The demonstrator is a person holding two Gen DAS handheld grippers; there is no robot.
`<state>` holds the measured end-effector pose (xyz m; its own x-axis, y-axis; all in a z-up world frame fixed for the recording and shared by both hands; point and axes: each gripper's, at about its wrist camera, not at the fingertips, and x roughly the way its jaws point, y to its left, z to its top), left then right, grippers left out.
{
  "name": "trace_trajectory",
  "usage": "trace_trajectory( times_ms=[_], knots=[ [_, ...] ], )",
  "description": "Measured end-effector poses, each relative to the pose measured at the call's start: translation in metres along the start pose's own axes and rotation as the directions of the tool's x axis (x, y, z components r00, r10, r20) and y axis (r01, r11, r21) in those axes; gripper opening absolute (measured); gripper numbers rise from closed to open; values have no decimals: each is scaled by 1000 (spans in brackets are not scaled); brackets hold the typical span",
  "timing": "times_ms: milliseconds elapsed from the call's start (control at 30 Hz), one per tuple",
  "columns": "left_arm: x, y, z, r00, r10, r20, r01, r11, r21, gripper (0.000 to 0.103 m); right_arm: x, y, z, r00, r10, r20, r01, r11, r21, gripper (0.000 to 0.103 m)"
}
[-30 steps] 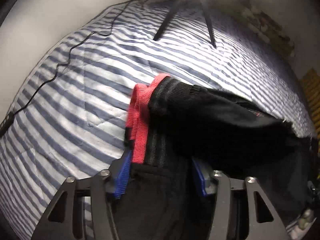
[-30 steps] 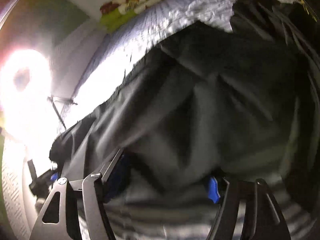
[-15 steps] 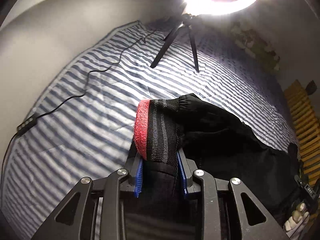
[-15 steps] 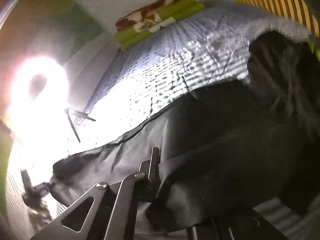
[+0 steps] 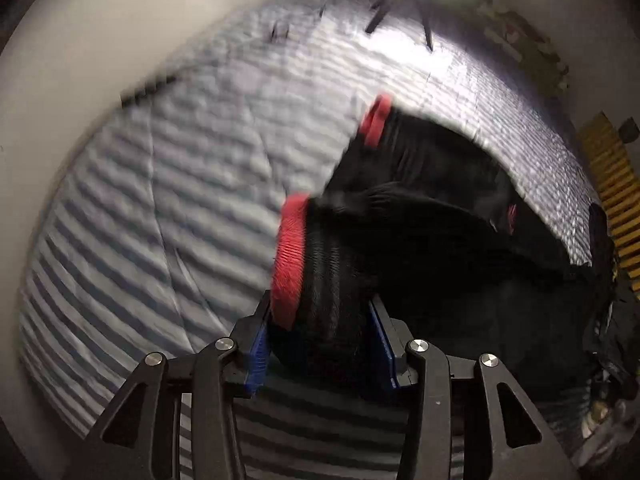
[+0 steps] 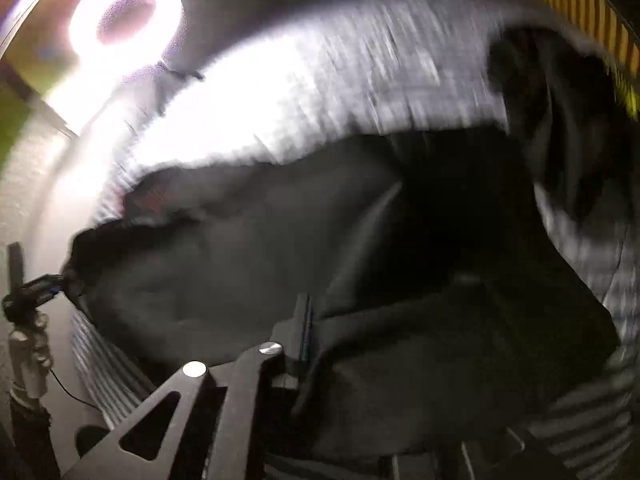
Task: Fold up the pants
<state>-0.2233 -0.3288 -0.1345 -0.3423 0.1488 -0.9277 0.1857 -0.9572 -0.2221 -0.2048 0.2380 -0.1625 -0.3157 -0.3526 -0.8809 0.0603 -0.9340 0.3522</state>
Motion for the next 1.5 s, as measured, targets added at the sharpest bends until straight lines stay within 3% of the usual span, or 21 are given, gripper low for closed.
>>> trace_trajectory(
  times_ms=[100, 233, 333, 400, 433, 500, 533, 600, 667, 767, 833, 900, 1000, 1033, 1133, 1233, 1333, 1433, 1500],
  knots=[
    [0, 6, -10, 999, -16, 29, 16, 1000, 5, 49, 0, -12, -14, 997, 29, -75, -27, 999, 27, 18],
    [-6, 2, -7, 998, 12, 68, -15, 999, 41, 62, -45, 14, -22, 998, -15, -61, 6, 989, -147, 20],
    [-6, -4, 3, 996, 26, 89, -33, 996, 78, 62, -73, 54, -8, 999, -32, 9, 33, 947, -319, 22],
    [-2, -3, 13, 995, 21, 99, -29, 996, 83, 62, -69, 88, 12, 998, -38, 55, 58, 898, -436, 44],
    [4, -7, 20, 995, 17, 97, -25, 996, 80, 62, -61, 98, 22, 997, -42, 65, 68, 873, -483, 48],
    [7, -7, 24, 996, 4, 92, -11, 997, 78, 62, -38, 129, 38, 996, -68, 65, 93, 812, -576, 48],
    [7, -6, 25, 996, 6, 89, -13, 997, 82, 62, -25, 144, 47, 998, -49, 40, 63, 793, -606, 48],
    [9, -5, 28, 996, 7, 91, -15, 996, 90, 62, -12, 162, 57, 999, -40, -35, 9, 776, -631, 48],
    [8, -4, 30, 995, 9, 96, -20, 994, 110, 62, -17, 170, 59, 999, -28, -47, -9, 767, -641, 48],
    [12, -4, 37, 995, 1, 101, -14, 991, 133, 59, -40, 152, 51, 992, -124, -1, 95, 767, -634, 48],
    [16, -7, 40, 995, 0, 99, -14, 990, 139, 57, -55, 126, 53, 974, -226, 13, 190, 781, -595, 48],
    [19, -10, 40, 995, 7, 101, -22, 989, 148, 57, -76, 96, 59, 933, -350, 80, 340, 789, -512, 48],
    [21, -13, 38, 994, 19, 105, -35, 987, 156, 57, -101, 92, 66, 878, -440, 189, 474, 742, -474, 48],
    [22, -11, 39, 995, 11, 99, -25, 989, 144, 57, -114, 98, 71, 870, -436, 230, 492, 739, -460, 48],
    [23, -6, 41, 996, -9, 87, -2, 992, 126, 57, -137, 122, 83, 917, -307, 254, 395, 783, -481, 48],
    [21, -9, 42, 996, -3, 92, -9, 992, 129, 55, -111, 155, 96, 969, -165, 184, 243, 774, -584, 48],
    [19, -13, 43, 995, 8, 96, -21, 990, 142, 53, -46, 183, 107, 994, -87, 64, 108, 732, -673, 48],
    [16, -12, 44, 996, 1, 93, -13, 992, 129, 50, 25, 202, 102, 995, -101, 26, 85, 639, -764, 48],
    [13, -14, 43, 995, 7, 100, -21, 989, 144, 48, 61, 202, 99, 993, -116, -14, 61, 617, -785, 48]
  ],
)
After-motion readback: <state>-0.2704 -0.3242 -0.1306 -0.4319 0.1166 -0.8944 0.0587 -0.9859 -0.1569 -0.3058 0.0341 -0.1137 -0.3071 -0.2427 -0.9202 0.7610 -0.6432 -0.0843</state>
